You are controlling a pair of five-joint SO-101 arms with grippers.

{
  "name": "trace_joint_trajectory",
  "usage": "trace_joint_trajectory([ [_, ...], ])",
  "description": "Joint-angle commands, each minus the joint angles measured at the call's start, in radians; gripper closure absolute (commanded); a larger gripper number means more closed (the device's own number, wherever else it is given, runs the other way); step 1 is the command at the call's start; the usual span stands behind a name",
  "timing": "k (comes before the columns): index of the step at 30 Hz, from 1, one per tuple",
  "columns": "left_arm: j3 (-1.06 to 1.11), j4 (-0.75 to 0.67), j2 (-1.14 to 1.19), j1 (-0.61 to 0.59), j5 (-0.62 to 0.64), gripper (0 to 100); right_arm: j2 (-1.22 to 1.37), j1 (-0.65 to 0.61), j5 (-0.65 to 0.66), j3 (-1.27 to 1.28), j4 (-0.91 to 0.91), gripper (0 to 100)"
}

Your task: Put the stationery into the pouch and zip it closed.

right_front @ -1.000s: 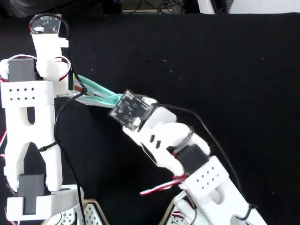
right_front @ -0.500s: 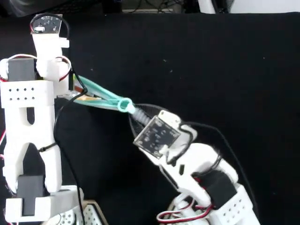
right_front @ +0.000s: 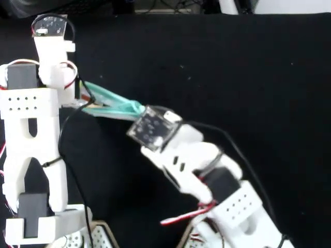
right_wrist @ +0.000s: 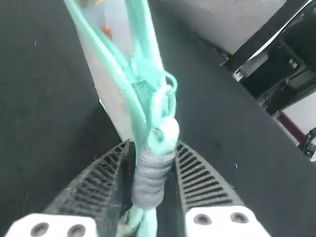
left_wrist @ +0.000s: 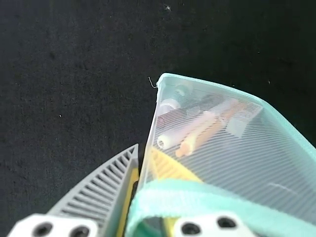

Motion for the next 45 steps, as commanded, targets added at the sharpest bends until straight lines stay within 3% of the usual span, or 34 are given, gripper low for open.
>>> trace_joint_trajectory([
  [1, 0.024, -0.006, 0.014, -0.018, -0.003, 97, 0.035, -0.012, 0.005, -0.053, -0.040, 89.1],
  [15, 0.024, -0.006, 0.014, -0.018, -0.003, 97, 0.079, -0.014, 0.011, -0.220, -0.051, 89.8],
  [18, 0.024, -0.006, 0.014, -0.018, -0.003, 97, 0.073, -0.014, 0.011, -0.214, -0.041, 96.1],
  [26, 0.024, -0.006, 0.014, -0.018, -0.003, 97, 0.067, -0.015, 0.012, -0.213, 0.129, 96.7],
  [32, 0.024, -0.006, 0.014, -0.018, -0.003, 97, -0.064, -0.015, 0.006, -0.209, 0.158, 98.5],
  [41, 0.022, -0.006, 0.014, -0.018, -0.003, 97, -0.056, -0.176, -0.069, -0.177, 0.110, 98.3],
  [45, 0.022, -0.006, 0.014, -0.019, -0.003, 97, 0.030, -0.184, -0.078, -0.153, 0.072, 97.9],
])
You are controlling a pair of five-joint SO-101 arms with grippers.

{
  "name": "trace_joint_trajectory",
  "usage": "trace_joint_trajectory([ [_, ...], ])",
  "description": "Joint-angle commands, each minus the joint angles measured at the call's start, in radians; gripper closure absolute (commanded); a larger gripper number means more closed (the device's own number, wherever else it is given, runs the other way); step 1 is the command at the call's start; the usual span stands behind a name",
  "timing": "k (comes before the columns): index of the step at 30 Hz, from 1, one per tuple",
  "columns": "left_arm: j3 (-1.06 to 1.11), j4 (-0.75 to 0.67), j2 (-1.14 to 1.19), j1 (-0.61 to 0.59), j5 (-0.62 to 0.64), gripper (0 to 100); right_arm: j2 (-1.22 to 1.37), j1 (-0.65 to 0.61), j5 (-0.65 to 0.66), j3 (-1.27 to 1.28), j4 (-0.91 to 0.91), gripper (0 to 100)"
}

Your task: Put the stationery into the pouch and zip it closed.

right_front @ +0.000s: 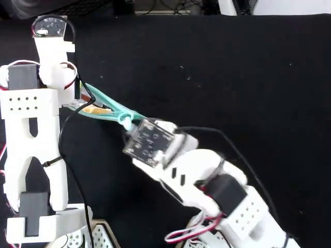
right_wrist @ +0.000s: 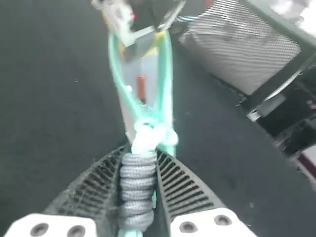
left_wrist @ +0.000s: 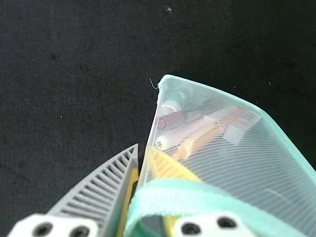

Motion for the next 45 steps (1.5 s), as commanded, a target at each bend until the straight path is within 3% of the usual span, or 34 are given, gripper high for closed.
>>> trace_joint_trajectory([
  [1, 0.022, -0.005, 0.014, -0.018, -0.003, 97, 0.065, -0.029, -0.018, -0.007, -0.031, 96.2],
  [6, 0.022, -0.005, 0.014, -0.019, -0.003, 97, 0.097, -0.029, -0.021, -0.012, -0.031, 84.1],
  [17, 0.022, -0.005, 0.014, -0.018, -0.003, 97, 0.104, -0.023, -0.023, -0.186, 0.066, 86.1],
  [25, 0.022, -0.005, 0.014, -0.018, -0.003, 97, 0.105, 0.098, -0.187, -0.209, 0.051, 86.1],
  [35, 0.022, -0.005, 0.014, -0.018, -0.003, 97, 0.107, 0.193, -0.144, -0.209, 0.078, 86.0],
  [39, 0.022, -0.005, 0.014, -0.018, -0.003, 97, 0.136, 0.193, -0.061, -0.182, 0.026, 86.0],
  [45, 0.022, -0.005, 0.014, -0.021, -0.003, 97, 0.251, 0.189, -0.061, -0.163, -0.006, 86.0],
])
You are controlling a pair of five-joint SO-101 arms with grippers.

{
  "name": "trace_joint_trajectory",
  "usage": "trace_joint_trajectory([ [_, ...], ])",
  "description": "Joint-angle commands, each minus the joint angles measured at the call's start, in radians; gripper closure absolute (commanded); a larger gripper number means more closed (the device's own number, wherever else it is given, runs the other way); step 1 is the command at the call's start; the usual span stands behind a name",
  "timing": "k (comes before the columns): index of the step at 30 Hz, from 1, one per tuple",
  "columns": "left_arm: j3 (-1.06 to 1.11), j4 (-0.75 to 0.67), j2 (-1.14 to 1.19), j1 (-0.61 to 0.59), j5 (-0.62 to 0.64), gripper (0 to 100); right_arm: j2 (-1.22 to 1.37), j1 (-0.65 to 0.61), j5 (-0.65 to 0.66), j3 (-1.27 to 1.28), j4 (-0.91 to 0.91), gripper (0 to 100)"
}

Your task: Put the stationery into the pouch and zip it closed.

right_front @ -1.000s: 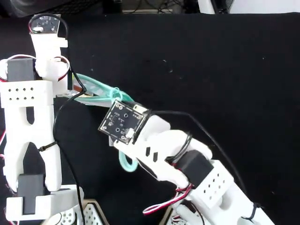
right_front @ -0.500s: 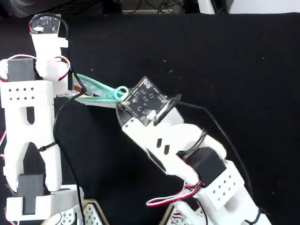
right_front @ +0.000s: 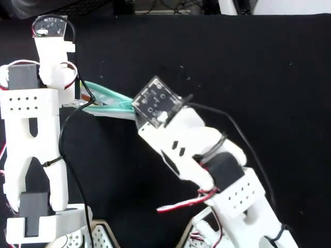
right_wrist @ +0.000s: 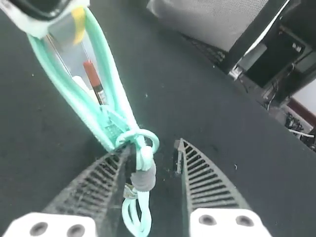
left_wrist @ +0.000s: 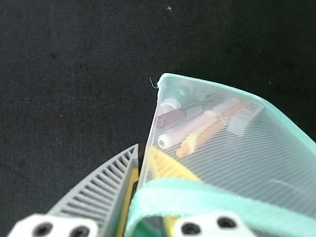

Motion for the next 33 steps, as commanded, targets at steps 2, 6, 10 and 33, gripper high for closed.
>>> trace_joint_trajectory([
  [2, 0.022, -0.005, 0.014, -0.021, -0.003, 97, 0.070, 0.011, 0.012, -0.005, -0.069, 86.0],
  [6, 0.022, -0.005, 0.014, -0.018, -0.003, 97, 0.081, 0.011, 0.015, -0.008, -0.137, 86.3],
  [10, 0.022, -0.006, 0.014, -0.019, -0.005, 97, 0.081, 0.000, 0.018, -0.005, -0.138, 86.6],
  [33, 0.022, -0.006, 0.014, -0.019, -0.005, 97, -0.170, -0.092, 0.296, -0.021, 0.109, 98.6],
])
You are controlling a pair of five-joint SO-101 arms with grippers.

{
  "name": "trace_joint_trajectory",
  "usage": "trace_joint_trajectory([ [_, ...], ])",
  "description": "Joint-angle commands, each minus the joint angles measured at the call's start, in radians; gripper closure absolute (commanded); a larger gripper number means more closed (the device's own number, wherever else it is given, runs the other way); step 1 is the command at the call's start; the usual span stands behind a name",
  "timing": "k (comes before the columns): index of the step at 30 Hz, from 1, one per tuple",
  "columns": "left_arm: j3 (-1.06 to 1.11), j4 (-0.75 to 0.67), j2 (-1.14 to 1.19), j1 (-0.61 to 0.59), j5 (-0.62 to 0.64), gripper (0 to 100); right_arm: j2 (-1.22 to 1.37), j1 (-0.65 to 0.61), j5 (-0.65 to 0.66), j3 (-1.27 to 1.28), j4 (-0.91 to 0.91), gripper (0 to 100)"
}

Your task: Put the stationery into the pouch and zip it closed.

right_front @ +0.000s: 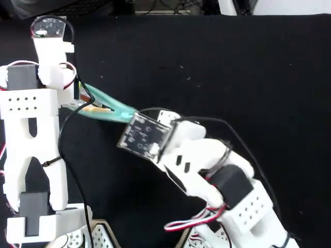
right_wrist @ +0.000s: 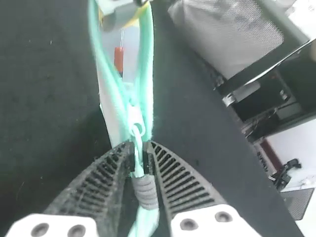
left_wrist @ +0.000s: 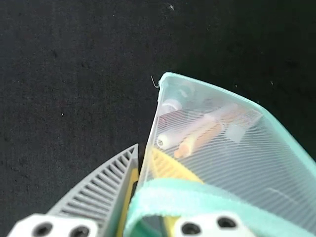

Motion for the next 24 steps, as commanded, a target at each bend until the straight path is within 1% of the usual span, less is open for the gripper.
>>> trace_joint_trajectory([
  [1, 0.022, -0.006, 0.014, -0.008, -0.003, 97, -0.035, -0.017, 0.006, -0.015, 0.003, 98.6],
  [7, 0.022, -0.006, 0.014, -0.008, -0.003, 97, -0.024, -0.025, 0.005, 0.013, 0.003, 98.6],
  [11, 0.022, -0.006, 0.014, -0.008, -0.003, 97, 0.005, -0.063, 0.005, 0.071, -0.005, 98.4],
  [13, 0.022, -0.006, 0.014, -0.008, -0.003, 97, 0.025, -0.072, 0.005, 0.094, -0.037, 98.3],
  [17, 0.022, -0.006, 0.014, -0.012, -0.003, 97, 0.065, -0.072, -0.066, 0.107, -0.126, 98.3],
  [19, 0.022, -0.006, 0.014, -0.012, -0.003, 97, 0.088, -0.071, -0.078, 0.102, -0.153, 98.2],
  [24, 0.022, -0.006, 0.014, -0.012, -0.003, 97, 0.108, -0.069, -0.078, 0.104, -0.160, 98.2],
])
